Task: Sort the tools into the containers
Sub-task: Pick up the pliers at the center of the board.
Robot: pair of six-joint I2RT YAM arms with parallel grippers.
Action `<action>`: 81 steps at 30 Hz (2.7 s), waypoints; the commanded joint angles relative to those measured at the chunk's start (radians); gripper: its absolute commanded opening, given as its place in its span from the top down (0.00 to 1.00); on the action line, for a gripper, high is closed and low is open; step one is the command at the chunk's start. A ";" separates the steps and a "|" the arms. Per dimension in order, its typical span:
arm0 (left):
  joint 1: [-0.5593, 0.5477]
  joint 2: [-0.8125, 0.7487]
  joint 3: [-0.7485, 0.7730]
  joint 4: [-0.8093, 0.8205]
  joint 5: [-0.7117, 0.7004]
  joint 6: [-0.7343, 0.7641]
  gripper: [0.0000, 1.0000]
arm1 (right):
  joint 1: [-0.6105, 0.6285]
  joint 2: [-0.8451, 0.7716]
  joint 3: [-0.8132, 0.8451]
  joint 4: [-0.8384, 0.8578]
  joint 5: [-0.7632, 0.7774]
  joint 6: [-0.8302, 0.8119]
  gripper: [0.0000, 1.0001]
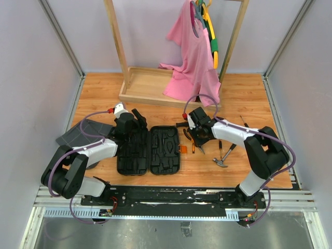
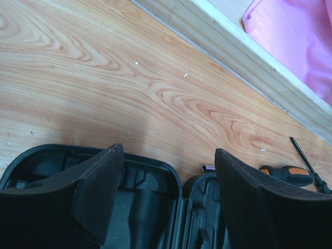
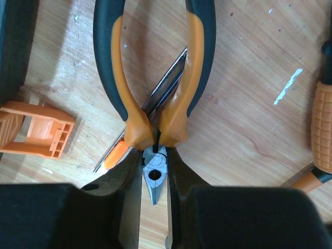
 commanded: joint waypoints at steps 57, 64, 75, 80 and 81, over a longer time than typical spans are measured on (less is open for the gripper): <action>0.014 -0.423 0.146 -0.398 0.418 0.114 0.22 | 0.087 -0.613 -0.605 1.091 -0.343 -0.341 0.99; 0.014 -0.423 0.231 -0.513 0.535 0.218 0.21 | 0.225 -0.594 -0.500 0.832 -0.327 -0.664 0.99; -0.189 -0.369 0.293 -0.630 0.455 0.320 0.23 | 0.414 -0.545 -0.384 0.471 -0.108 -1.075 0.99; -0.250 -0.340 0.303 -0.661 0.514 0.363 0.24 | 0.457 -0.563 -0.385 0.415 -0.022 -1.141 0.99; -0.259 -0.334 0.309 -0.672 0.521 0.373 0.25 | 0.464 -0.573 -0.390 0.410 -0.018 -1.155 0.99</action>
